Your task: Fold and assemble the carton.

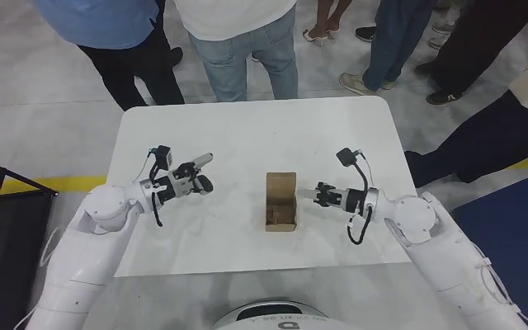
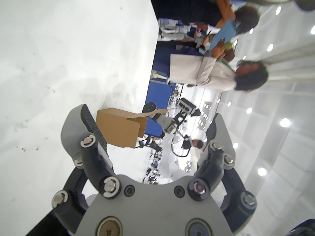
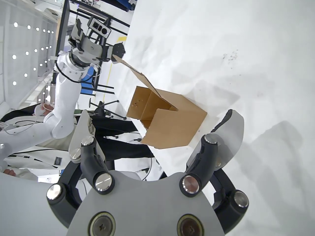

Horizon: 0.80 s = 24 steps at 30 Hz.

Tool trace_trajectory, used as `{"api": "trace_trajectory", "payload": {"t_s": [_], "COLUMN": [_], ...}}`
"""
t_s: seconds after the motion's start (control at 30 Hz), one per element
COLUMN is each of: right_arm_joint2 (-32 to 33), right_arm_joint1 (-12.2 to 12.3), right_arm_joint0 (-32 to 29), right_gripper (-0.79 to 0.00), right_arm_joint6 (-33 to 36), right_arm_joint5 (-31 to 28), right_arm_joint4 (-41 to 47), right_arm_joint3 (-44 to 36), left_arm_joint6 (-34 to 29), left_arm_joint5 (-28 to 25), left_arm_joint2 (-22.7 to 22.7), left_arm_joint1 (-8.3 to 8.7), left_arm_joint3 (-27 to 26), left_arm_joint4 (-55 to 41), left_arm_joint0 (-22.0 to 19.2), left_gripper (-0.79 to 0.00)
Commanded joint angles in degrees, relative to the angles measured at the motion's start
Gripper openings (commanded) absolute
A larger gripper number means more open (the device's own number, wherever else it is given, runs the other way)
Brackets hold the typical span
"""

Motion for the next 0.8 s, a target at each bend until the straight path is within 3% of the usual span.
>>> {"api": "trace_trajectory", "payload": {"t_s": [0.0, 0.07, 0.1, 0.13, 0.5, 0.57, 0.77], "right_arm_joint2": [-0.2, -0.38, -0.51, -0.52, -0.47, -0.47, 1.2], "right_arm_joint1": [-0.14, -0.3, -0.41, -0.46, -0.46, -0.46, 0.0], "right_arm_joint0": [-1.26, -2.08, -2.48, -2.81, -2.91, -2.91, -4.79], "right_gripper": [0.0, 0.0, 0.0, 0.0, 0.0, 0.0, 0.0], "right_arm_joint6": [-1.52, -3.08, -3.73, -3.89, -3.82, -3.82, 0.13], "right_arm_joint5": [-2.88, -5.45, -6.59, -7.41, -7.61, -7.61, -7.18], "right_arm_joint4": [1.71, 3.07, 4.43, 5.52, 5.76, 5.76, 7.57], "right_arm_joint3": [0.6, 1.28, 1.71, 2.2, 2.35, 2.35, 1.33], "left_arm_joint6": [-7.24, -10.27, -8.63, -7.88, -7.88, -10.04, -9.62], "left_arm_joint5": [-9.34, -20.68, -25.54, -27.52, -27.52, -28.17, -38.08], "left_arm_joint2": [2.64, 4.65, 5.04, 5.2, 5.2, 7.46, 11.06], "left_arm_joint1": [-0.22, -0.74, -1.09, -1.22, -1.22, -1.33, -2.45], "left_arm_joint3": [2.41, 5.3, 6.96, 7.24, 7.24, 6.19, 8.51], "left_arm_joint4": [1.8, 0.27, -0.53, -0.57, -0.57, 1.99, -4.01], "left_arm_joint0": [-1.37, -2.45, -3.18, -3.44, -3.44, -2.64, -2.27], "left_gripper": [0.0, 0.0, 0.0, 0.0, 0.0, 0.0, 0.0]}}
